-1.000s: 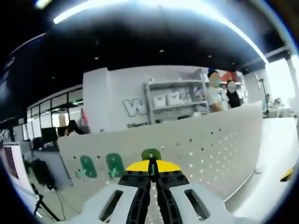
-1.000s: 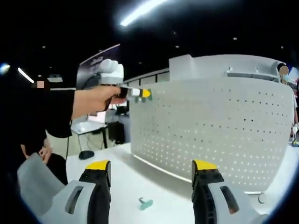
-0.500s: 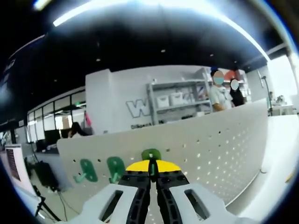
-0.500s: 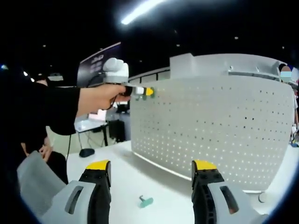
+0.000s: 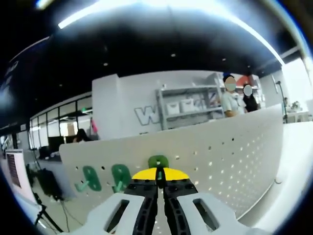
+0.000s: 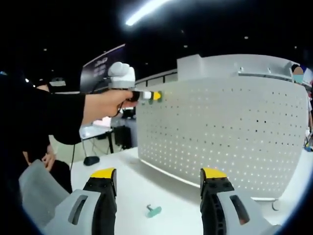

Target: Insert the hook assembly into the mounting plate slot until the hook locks in place.

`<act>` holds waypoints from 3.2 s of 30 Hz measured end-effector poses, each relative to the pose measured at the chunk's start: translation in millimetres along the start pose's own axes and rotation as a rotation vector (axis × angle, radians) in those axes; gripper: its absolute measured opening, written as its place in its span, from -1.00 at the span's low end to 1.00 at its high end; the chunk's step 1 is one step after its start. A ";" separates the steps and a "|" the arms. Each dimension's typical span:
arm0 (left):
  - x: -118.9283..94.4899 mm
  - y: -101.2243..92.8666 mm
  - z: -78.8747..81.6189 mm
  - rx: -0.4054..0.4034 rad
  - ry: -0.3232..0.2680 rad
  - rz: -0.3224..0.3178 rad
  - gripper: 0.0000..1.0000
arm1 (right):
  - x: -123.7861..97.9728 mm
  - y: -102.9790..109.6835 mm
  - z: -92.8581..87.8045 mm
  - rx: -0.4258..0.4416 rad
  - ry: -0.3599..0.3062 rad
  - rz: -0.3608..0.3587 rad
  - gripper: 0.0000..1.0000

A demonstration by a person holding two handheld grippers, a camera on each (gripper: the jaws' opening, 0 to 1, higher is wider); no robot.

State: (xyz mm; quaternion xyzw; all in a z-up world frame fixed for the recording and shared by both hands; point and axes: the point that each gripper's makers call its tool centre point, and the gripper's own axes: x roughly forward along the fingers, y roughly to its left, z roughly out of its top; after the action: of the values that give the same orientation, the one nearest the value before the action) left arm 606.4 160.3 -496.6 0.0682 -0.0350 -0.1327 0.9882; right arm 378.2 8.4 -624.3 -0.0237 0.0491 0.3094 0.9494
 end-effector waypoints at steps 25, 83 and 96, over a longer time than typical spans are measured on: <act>5.2 -0.2 -1.0 0.125 -0.032 0.024 -0.97 | 0.3 -2.9 -5.0 0.008 0.014 -0.004 0.39; -103.3 -57.4 47.3 -0.003 -0.161 -0.110 0.01 | -3.2 21.7 7.9 -0.003 -0.013 0.085 0.38; -132.9 -54.1 42.8 -0.020 -0.131 -0.101 0.10 | -18.4 16.5 40.1 -0.054 -0.022 0.088 0.38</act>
State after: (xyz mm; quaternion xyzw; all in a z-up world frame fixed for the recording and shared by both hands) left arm 460.8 138.7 -468.9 0.0511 -0.0945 -0.1868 0.9765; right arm 356.9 14.0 -582.6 -0.0438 0.0313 0.3525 0.9343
